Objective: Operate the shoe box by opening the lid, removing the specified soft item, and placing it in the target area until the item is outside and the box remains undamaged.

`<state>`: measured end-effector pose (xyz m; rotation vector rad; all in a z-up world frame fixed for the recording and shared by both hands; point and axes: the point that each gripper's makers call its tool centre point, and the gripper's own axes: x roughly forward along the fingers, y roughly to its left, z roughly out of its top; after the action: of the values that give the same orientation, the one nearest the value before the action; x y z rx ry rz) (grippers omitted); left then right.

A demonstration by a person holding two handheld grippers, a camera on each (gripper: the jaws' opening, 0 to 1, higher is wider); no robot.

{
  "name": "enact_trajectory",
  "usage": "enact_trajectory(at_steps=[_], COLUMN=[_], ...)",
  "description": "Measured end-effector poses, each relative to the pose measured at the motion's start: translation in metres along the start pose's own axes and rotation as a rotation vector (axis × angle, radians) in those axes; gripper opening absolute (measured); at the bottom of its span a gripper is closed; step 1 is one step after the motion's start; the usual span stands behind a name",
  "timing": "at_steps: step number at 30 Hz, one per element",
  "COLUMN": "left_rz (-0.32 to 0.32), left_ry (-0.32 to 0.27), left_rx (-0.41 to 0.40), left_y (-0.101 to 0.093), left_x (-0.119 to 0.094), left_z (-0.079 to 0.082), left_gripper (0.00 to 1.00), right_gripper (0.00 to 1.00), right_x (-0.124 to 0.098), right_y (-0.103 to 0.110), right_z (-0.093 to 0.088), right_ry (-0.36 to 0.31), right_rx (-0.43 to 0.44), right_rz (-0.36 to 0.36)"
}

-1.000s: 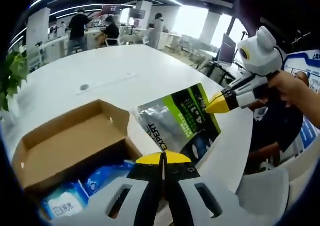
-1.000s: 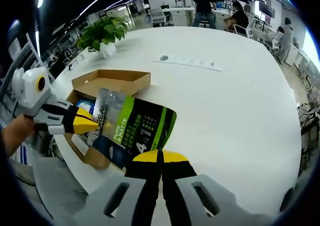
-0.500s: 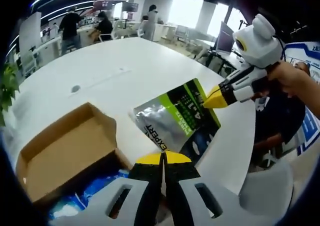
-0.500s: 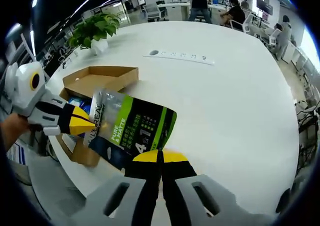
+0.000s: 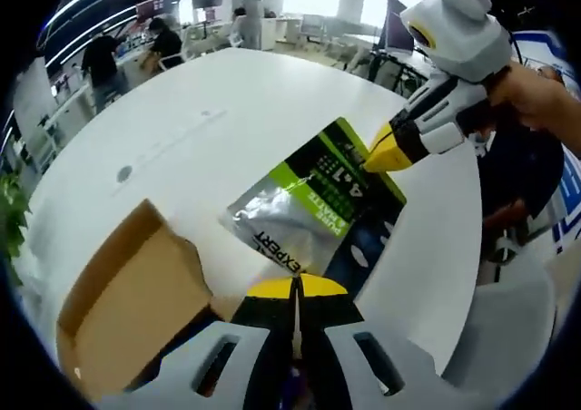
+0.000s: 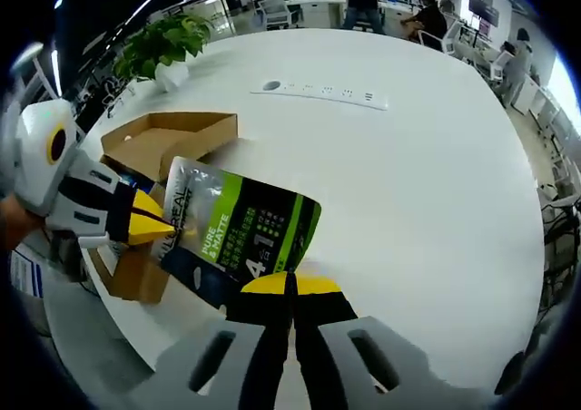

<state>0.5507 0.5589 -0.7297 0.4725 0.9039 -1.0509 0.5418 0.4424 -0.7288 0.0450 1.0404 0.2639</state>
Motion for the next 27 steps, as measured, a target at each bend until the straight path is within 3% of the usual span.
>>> enact_trajectory(at_steps=[9,20,23,25,27], left_rz=[0.033,0.046,0.065,0.079,0.080], left_ry=[0.091,0.108,0.121,0.142,0.157], left_rx=[0.151,0.181,0.245,0.345,0.365], left_y=[0.003,0.006,0.007,0.006,0.003], left_x=[0.018,0.035,0.039,0.042,0.046], left_z=[-0.006,-0.009,-0.009,-0.011,-0.014], left_gripper=[0.00,0.00,0.00,0.00,0.00], right_gripper=[0.00,0.00,0.00,0.00,0.00], right_x=[0.015,0.032,0.036,0.039,0.042], right_y=[-0.006,-0.018,-0.020,-0.021,-0.022], right_z=[-0.001,-0.006,-0.008,-0.009,-0.010], right_ry=[0.005,-0.003,-0.008,-0.011,-0.009], right_rx=[-0.021,-0.012,0.000,0.006,0.005], right_rz=[0.002,-0.009,-0.007,-0.006,-0.009])
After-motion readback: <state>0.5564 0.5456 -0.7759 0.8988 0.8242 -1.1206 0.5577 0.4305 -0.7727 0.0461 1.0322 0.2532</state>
